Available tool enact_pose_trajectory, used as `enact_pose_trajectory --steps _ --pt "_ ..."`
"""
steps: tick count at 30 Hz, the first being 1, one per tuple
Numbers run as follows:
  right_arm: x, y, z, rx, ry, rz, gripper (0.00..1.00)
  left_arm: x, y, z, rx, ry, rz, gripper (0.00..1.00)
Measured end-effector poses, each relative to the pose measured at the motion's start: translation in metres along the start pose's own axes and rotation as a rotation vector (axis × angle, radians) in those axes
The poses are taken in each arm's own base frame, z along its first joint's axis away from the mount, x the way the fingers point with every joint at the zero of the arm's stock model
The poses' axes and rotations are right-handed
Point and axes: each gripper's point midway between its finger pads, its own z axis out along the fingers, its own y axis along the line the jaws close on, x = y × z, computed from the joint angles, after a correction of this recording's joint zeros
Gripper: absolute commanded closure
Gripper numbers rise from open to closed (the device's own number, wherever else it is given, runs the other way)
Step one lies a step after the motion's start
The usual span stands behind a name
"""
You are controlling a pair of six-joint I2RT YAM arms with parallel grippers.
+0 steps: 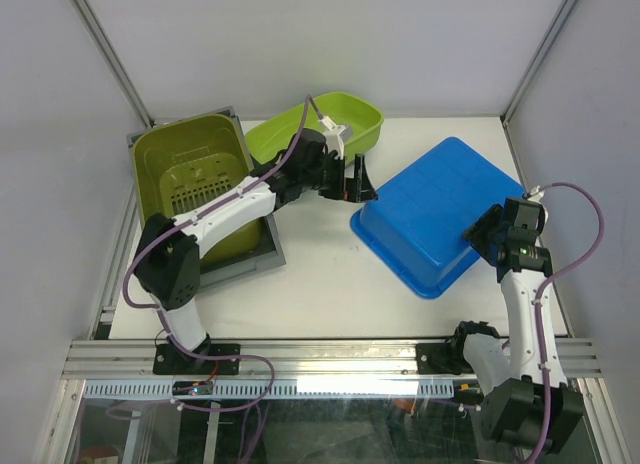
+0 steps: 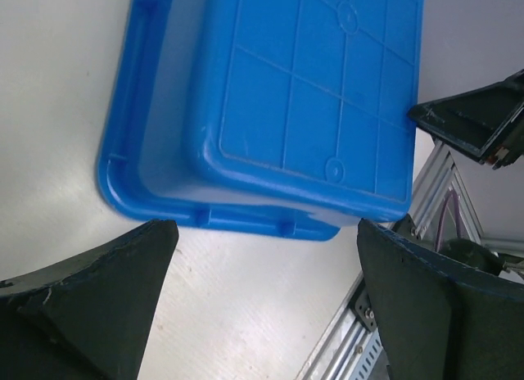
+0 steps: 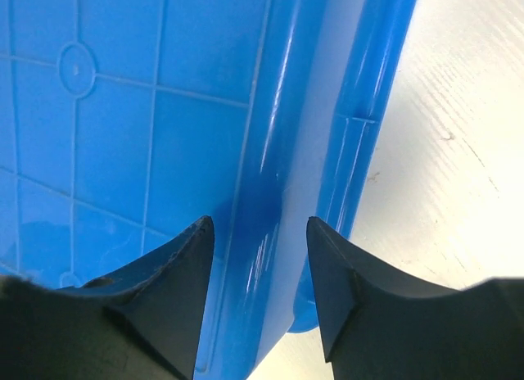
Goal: Turn the large container upside down
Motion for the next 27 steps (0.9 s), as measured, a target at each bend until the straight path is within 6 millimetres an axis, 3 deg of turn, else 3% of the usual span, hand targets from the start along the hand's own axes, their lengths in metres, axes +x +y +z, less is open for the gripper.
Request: enact_pose_trajectory --steps 4,8,12,15,22,27 --pt "-0.005 -0.001 0.011 0.03 0.001 0.005 0.5 -0.014 0.002 0.017 0.003 -0.012 0.026 0.01" --pt "-0.015 0.002 0.019 0.044 -0.006 0.005 0.61 -0.019 0.013 0.04 -0.014 -0.005 0.036 0.01" --pt "-0.023 0.0 0.02 0.062 -0.04 0.009 0.78 -0.009 0.029 0.064 -0.033 0.028 0.037 0.01" --pt "-0.03 -0.002 0.019 0.071 -0.067 0.013 0.82 0.005 0.032 0.079 -0.032 0.064 0.041 0.01" --pt "-0.049 -0.015 0.027 0.14 -0.119 0.024 0.83 0.032 0.005 0.097 0.028 0.129 0.089 0.01" --pt "-0.081 -0.025 0.044 0.239 -0.16 0.024 0.82 0.058 -0.026 0.103 0.071 0.174 0.12 0.01"
